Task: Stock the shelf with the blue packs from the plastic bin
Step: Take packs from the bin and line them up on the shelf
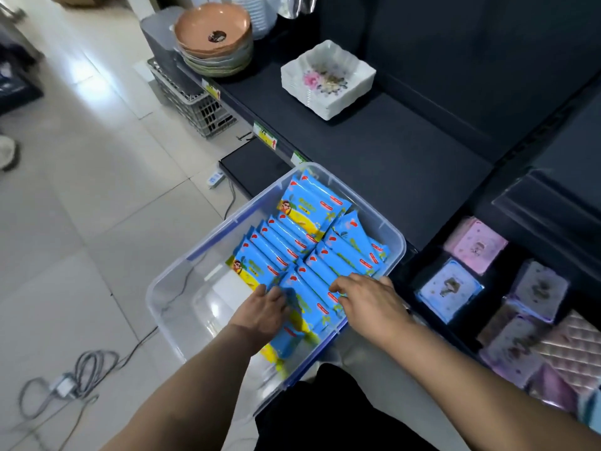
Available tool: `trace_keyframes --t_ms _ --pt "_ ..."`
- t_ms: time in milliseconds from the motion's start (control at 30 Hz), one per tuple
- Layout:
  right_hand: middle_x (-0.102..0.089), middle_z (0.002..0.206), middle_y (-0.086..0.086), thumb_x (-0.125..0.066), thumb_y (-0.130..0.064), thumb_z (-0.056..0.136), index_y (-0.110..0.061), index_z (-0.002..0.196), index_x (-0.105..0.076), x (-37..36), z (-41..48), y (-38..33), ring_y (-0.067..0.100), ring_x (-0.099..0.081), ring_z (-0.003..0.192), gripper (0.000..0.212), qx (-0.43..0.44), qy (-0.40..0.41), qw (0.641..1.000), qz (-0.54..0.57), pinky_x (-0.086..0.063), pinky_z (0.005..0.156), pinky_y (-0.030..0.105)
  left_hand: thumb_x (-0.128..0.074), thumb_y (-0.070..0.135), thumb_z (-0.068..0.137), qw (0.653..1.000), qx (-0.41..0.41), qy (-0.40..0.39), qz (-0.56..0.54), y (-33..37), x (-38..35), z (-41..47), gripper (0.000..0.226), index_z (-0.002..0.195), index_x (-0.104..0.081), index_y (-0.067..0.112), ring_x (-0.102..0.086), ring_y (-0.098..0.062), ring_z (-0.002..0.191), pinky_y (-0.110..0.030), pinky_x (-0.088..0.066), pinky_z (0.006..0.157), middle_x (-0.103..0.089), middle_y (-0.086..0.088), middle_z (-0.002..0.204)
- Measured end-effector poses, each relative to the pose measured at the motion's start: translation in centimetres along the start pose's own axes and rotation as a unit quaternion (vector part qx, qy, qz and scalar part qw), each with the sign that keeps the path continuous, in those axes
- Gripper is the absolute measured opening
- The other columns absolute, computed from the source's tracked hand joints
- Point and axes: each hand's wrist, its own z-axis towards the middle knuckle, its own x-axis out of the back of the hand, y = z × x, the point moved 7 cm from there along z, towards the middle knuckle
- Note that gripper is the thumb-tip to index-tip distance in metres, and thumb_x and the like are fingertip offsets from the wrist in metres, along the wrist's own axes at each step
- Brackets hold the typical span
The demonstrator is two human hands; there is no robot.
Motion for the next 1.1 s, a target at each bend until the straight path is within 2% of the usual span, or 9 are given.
trace_keyframes --t_ms 33,133,267,400,500,733,833,933,1100 --pt "-0.056 0.121 -0.009 -0.041 -0.024 0.098 -0.033 0.122 -0.051 -0.1 0.3 -0.4 0.013 -0.05 0.118 0.028 0.004 -0.006 1.0 -0.004 -0.029 0.096 0.036 -0.049 0.022 0.079 0.999 0.009 -0.036 -0.005 -0.1 -0.7 -0.7 0.024 0.09 -0.07 0.019 -0.057 -0.022 0.087 -0.034 -0.043 0.073 -0.067 0.002 0.078" --pt "-0.056 0.123 -0.008 -0.043 -0.02 0.096 -0.032 0.124 -0.051 -0.5 1.5 -1.8 0.014 -0.051 0.116 0.031 0.021 -0.021 0.999 -0.01 -0.03 0.096 0.037 -0.042 0.015 0.094 0.988 0.095 -0.117 -0.046 -2.0 -2.4 -3.1 0.033 0.125 -0.05 0.014 -0.047 -0.029 0.115 -0.039 -0.036 0.09 -0.061 -0.008 0.114" --pt "-0.056 0.125 0.0 -0.045 -0.014 0.094 -0.025 0.128 -0.048 -2.3 3.1 -2.7 0.022 -0.054 0.115 0.036 0.019 -0.067 0.998 -0.008 -0.041 0.093 0.037 -0.044 0.017 0.094 0.97 0.187 -0.118 -0.097 -4.3 -1.3 -5.2 0.027 0.12 -0.054 0.018 -0.043 -0.028 0.117 -0.038 -0.036 0.09 -0.054 -0.005 0.121" --pt "-0.055 0.125 0.008 -0.05 -0.014 0.091 -0.015 0.131 -0.042 -4.4 4.4 -3.3 0.03 -0.056 0.111 0.042 -0.005 -0.093 0.995 -0.032 -0.047 0.084 0.038 -0.047 0.015 0.091 0.908 0.348 -0.096 -0.211 -6.7 -0.5 -7.1 0.026 0.117 -0.047 0.016 -0.055 -0.027 0.107 -0.036 -0.041 0.079 -0.06 -0.006 0.115" --pt "-0.056 0.123 0.009 -0.055 -0.018 0.09 -0.011 0.128 -0.04 -5.5 5.5 -3.2 0.029 -0.056 0.111 0.042 -0.044 -0.085 0.993 -0.071 -0.047 0.082 0.037 -0.048 0.019 0.09 0.879 0.409 -0.063 -0.236 -7.5 0.2 -8.3 0.022 0.112 -0.046 0.017 -0.059 -0.027 0.101 -0.034 -0.037 0.07 -0.063 -0.004 0.11" --pt "-0.049 0.123 0.009 -0.072 -0.042 0.077 -0.012 0.129 -0.032 -7.7 7.5 -4.0 0.023 -0.053 0.11 0.073 -0.058 -0.048 0.978 -0.194 -0.043 0.085 0.037 -0.051 0.022 0.09 0.854 0.449 -0.034 -0.26 -7.8 0.1 -10.0 0.02 0.11 -0.049 0.02 -0.058 -0.024 0.096 -0.034 -0.041 0.074 -0.065 -0.002 0.107" --pt "-0.04 0.126 0.01 -0.07 -0.041 0.079 -0.013 0.126 -0.029 -7.5 7.7 -3.6 0.026 -0.047 0.113 0.068 -0.073 -0.031 0.971 -0.224 -0.041 0.086 0.04 -0.051 0.023 0.09 0.84 0.468 -0.027 -0.273 -7.8 0.2 -10.7 0.021 0.111 -0.048 0.019 -0.058 -0.024 0.094 -0.034 -0.042 0.071 -0.064 -0.003 0.106" --pt "-0.034 0.131 0.014 -0.064 -0.029 0.084 -0.011 0.129 -0.027 -7.2 7.4 -3.1 0.031 -0.042 0.118 0.061 -0.114 -0.04 0.978 -0.17 -0.043 0.089 0.04 -0.052 0.024 0.09 0.829 0.479 -0.026 -0.288 -7.8 0.1 -11.2 0.023 0.112 -0.048 0.019 -0.058 -0.024 0.093 -0.035 -0.045 0.07 -0.064 -0.002 0.105" --pt "-0.04 0.136 0.017 -0.054 -0.02 0.09 -0.006 0.133 -0.035 -5.9 6.9 -2.2 0.032 -0.041 0.125 0.049 -0.161 -0.06 0.977 -0.126 -0.04 0.097 0.042 -0.052 0.026 0.091 0.829 0.476 -0.012 -0.294 -8.1 0.9 -11.0 0.022 0.112 -0.049 0.018 -0.059 -0.026 0.093 -0.035 -0.046 0.072 -0.064 -0.004 0.105"
